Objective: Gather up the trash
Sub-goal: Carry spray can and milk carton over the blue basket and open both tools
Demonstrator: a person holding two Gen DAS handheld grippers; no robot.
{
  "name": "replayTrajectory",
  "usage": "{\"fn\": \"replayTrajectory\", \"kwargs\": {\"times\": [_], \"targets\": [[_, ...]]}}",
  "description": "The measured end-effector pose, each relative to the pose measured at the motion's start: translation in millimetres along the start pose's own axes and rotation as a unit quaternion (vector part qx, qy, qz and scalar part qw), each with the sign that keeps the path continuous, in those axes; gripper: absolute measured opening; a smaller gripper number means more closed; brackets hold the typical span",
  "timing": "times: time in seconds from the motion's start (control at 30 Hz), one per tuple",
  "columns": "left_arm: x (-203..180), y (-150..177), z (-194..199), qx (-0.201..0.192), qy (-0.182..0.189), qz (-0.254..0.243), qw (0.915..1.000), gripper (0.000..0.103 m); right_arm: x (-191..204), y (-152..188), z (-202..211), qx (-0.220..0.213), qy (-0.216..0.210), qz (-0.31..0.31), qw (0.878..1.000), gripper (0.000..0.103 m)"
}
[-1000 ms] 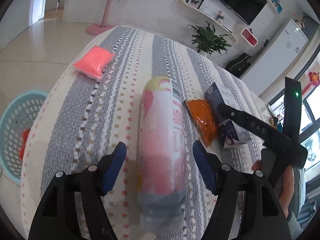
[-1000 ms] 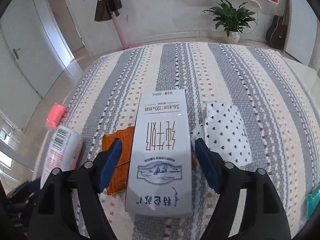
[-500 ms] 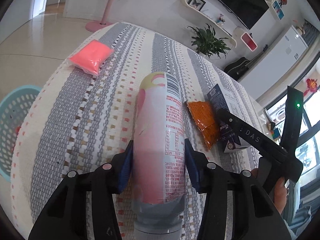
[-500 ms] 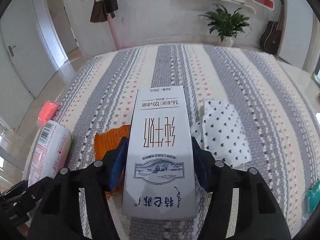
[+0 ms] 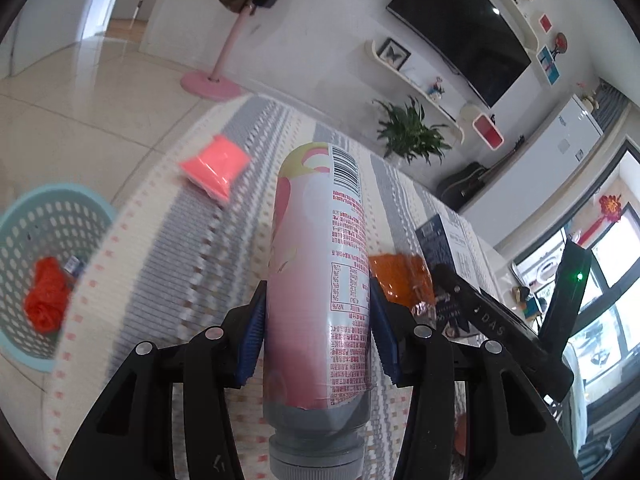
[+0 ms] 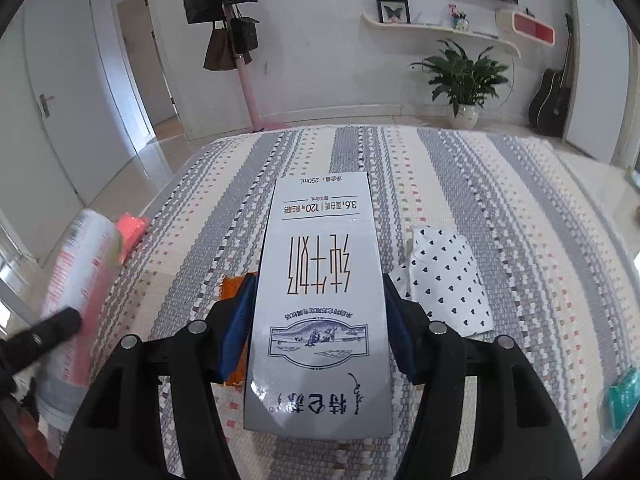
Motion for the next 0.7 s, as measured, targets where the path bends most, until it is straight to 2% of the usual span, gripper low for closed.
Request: {"fn": "replayTrajectory", "kwargs": {"times": [0.07,0.13,0.23,0.43,0.53,0.7], "targets": [[8,-6,13,-0.013,-0.010,-0.004,0.9999,0.046,15,-5,16,-0.022,0.013,0.012,1.000,0.057],[20,-11,29,-0.026,-0.021,-0.001,0.9995,0.046,46,-13,35,-0.043,-0.005,0.031,0.999,0.056],[47,-19,57,-0.045,-0.042,0.020,0.9979,0.046,107,-20,58,-0.054,-0.056,0.060,0.995,0.056],[114,-42,113,-0.058,-0.105,0.065,0.9907,0.046,228,-4,76,-0.012,-0.146,0.118,0.982,0.056],[154,-55,136,-0.067,-0.137,0.088,0.9844,0.046,275,4,72,0.007,-0.169,0.132,0.977,0.056],[211,-58,145,-0.071,-0.155,0.142,0.9751,0.046,325,18,47,0.048,-0.185,0.132,0.973,0.057]]}}
Point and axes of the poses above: each gripper's, at about its wrist camera, not at the fingertips, and z roughly against the way its jaws point, x to its left, y to its underside, the point moved 10 cm from there along -z, roughly the way its jaws point, and after that the axes turned 7 degrees about -z, right-handed, at the moved point
